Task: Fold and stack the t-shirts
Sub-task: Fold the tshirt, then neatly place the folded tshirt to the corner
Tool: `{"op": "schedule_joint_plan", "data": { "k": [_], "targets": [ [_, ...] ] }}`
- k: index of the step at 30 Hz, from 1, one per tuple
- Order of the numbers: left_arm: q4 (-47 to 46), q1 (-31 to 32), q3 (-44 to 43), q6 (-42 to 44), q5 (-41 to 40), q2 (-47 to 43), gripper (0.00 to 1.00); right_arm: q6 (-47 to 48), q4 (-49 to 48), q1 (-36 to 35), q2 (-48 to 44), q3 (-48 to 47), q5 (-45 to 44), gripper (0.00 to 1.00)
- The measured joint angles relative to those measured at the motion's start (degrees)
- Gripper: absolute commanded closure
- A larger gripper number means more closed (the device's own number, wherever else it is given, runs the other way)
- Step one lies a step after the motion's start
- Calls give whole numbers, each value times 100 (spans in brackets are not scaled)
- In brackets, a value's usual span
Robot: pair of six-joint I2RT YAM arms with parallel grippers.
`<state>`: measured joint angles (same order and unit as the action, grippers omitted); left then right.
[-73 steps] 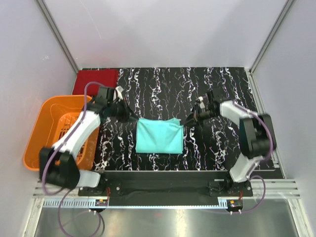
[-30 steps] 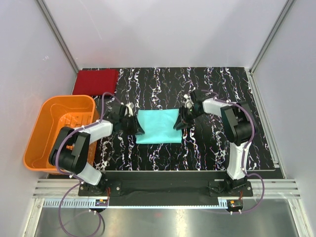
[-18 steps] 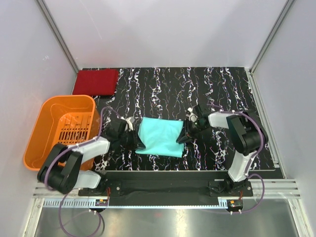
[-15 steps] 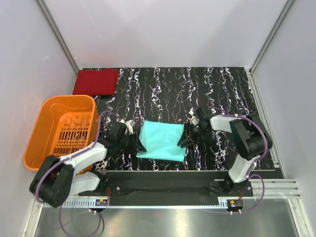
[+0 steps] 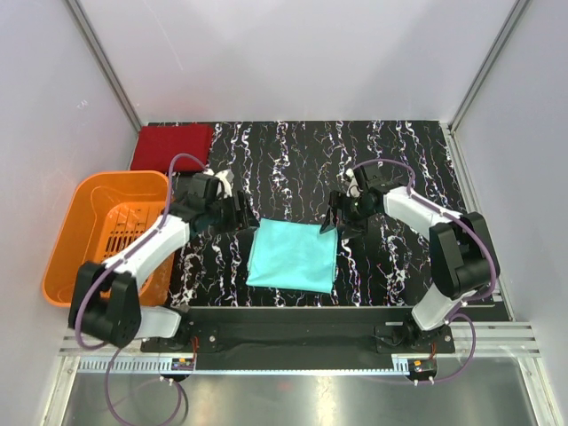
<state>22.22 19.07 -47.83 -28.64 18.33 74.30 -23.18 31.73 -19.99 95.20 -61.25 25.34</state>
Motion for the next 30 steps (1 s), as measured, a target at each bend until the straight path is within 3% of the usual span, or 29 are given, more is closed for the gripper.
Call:
{"op": "schedule_joint_plan", "data": {
  "k": [8, 14, 23, 30],
  "targets": [
    [92, -164, -494, 540, 210, 1482, 19, 243, 243, 2, 129, -55, -282, 16],
    [-181, -164, -702, 695, 509, 2024, 21, 339, 216, 2, 87, 83, -208, 16],
    [-693, -39, -866, 752, 743, 2566, 28, 439, 195, 17, -186, 258, -149, 16],
    [-1093, 225, -706, 605, 885, 2623, 43, 428, 81, 50, -439, 306, 133, 16]
  ]
}}
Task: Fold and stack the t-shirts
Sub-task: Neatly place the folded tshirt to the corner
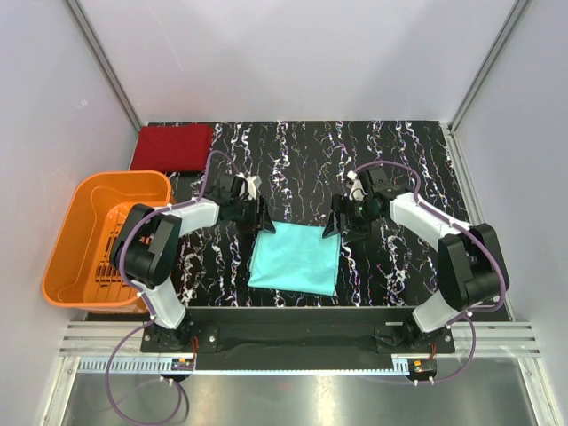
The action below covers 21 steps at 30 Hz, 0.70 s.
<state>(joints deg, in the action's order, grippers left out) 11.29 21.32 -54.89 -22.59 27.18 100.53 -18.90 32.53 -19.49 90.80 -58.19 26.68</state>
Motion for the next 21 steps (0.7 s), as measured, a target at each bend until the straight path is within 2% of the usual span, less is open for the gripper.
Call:
{"op": "schedule_joint_plan", "data": {
  "k": [2, 4, 5, 6, 12, 18, 19, 20, 21],
  "targets": [
    [-111, 22, 85, -61, 20, 0, 63, -2, -11, 0, -59, 17, 39, 16],
    [-179, 24, 197, -109, 26, 7, 78, -13, -20, 0, -111, 17, 83, 16],
    [-210, 24, 267, -146, 44, 9, 92, -15, -20, 2, -136, 17, 105, 16],
    [-258, 26, 326, -195, 74, 9, 98, -22, -24, 2, -157, 20, 129, 16],
    [-376, 33, 367, -208, 44, -76, 100, -155, -155, 4, -339, 240, 289, 16],
    [133, 20, 22, 131, -570, -802, 100, -243, -164, 4, -658, 531, 354, 16],
    [249, 0, -173, 236, -706, -881, 100, -258, -164, 4, -699, 566, 387, 13],
    [328, -22, -378, 361, -855, -938, 100, -282, -164, 4, -721, 590, 415, 1],
    [382, -63, -586, 509, -988, -955, 100, -319, -168, 4, -728, 605, 437, 0]
  ]
}}
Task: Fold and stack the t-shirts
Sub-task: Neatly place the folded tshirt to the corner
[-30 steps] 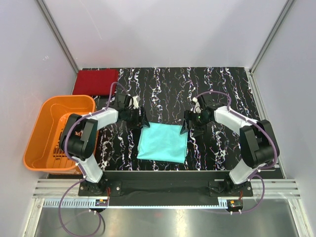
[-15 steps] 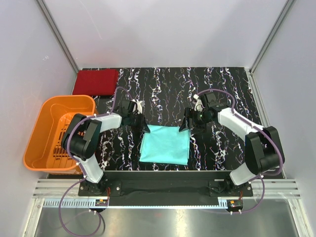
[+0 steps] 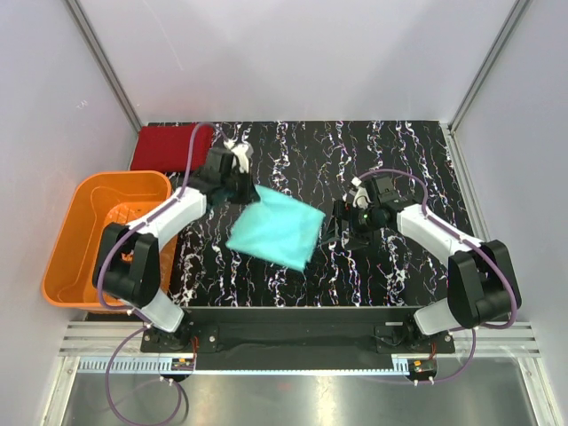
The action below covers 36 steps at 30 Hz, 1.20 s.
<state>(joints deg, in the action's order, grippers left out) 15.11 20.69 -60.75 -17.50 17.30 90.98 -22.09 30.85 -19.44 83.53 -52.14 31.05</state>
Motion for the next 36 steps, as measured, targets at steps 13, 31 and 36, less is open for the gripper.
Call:
{"op": "schedule_joint_plan", "data": {
  "k": [13, 31, 36],
  "targets": [
    [1016, -835, -2782, 1672, -1178, 1198, 100, -181, -96, 0, -13, 197, -61, 0],
    [2269, -1443, -5396, 2763, -1860, 2264, 100, -232, -197, 0, 463, 192, -310, 0],
    [2243, -1770, -5396, 2806, -1871, 2264, 100, -208, -223, 2, 468, 192, -313, 0]
  ]
}}
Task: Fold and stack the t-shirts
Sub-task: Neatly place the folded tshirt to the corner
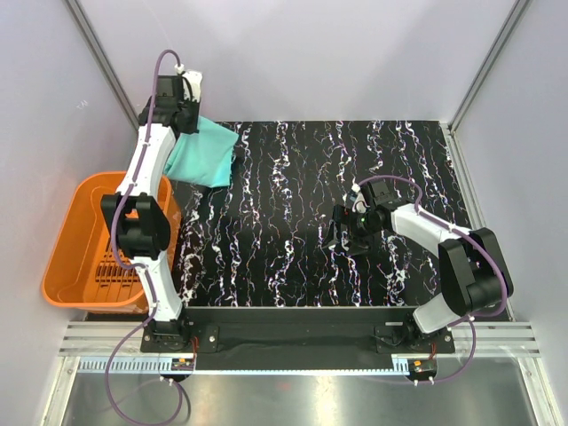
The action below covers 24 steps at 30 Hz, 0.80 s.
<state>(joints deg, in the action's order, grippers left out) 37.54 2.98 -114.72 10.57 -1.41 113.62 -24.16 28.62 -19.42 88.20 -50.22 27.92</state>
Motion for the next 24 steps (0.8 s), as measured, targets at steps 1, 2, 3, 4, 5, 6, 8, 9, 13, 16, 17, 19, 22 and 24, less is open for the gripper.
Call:
{"op": "schedule_joint_plan", "data": {
  "k": [1, 2, 3, 4, 5, 6, 8, 9, 13, 16, 17, 19, 22, 24],
  "targets": [
    [-7, -42, 0, 0, -7, 0, 100, 11, 0, -2, 4, -2, -2, 0],
    [-24, -79, 0, -2, -20, 0, 100, 24, 0, 0, 15, -2, -4, 0],
    [-59, -103, -2, -2, -39, 0, 100, 39, 0, 0, 33, -2, -11, 0],
    [-101, -111, -11, -2, -59, 0, 100, 46, 0, 0, 57, -4, -24, 0],
    [-103, -114, -55, -2, -70, 13, 100, 52, 0, 0, 85, -7, -35, 0],
    [-76, -116, -149, -2, -79, 39, 100, 57, 0, 0, 105, -7, -39, 0],
    [-66, -120, -435, 0, -83, 131, 100, 66, -2, -2, 142, -9, -42, 0],
    [-79, -120, -549, 0, -83, 157, 100, 72, 0, -2, 162, -11, -42, 0],
    [-138, -129, -859, 7, -87, 184, 100, 85, -4, 0, 214, -13, -42, 0],
    [-151, -149, -892, 20, -98, 184, 100, 90, -7, -2, 245, -13, -42, 0],
    [-131, -160, -892, 24, -103, 184, 100, 90, -9, 0, 254, -13, -42, 0],
    [-103, -175, -892, 39, -105, 184, 100, 92, -9, -2, 262, -13, -42, 0],
    [-109, -205, -883, 44, -105, 184, 100, 92, -17, -2, 264, -13, -39, 0],
    [-157, -221, -782, 50, -107, 153, 100, 90, -37, 0, 273, -13, -35, 0]
  ]
}}
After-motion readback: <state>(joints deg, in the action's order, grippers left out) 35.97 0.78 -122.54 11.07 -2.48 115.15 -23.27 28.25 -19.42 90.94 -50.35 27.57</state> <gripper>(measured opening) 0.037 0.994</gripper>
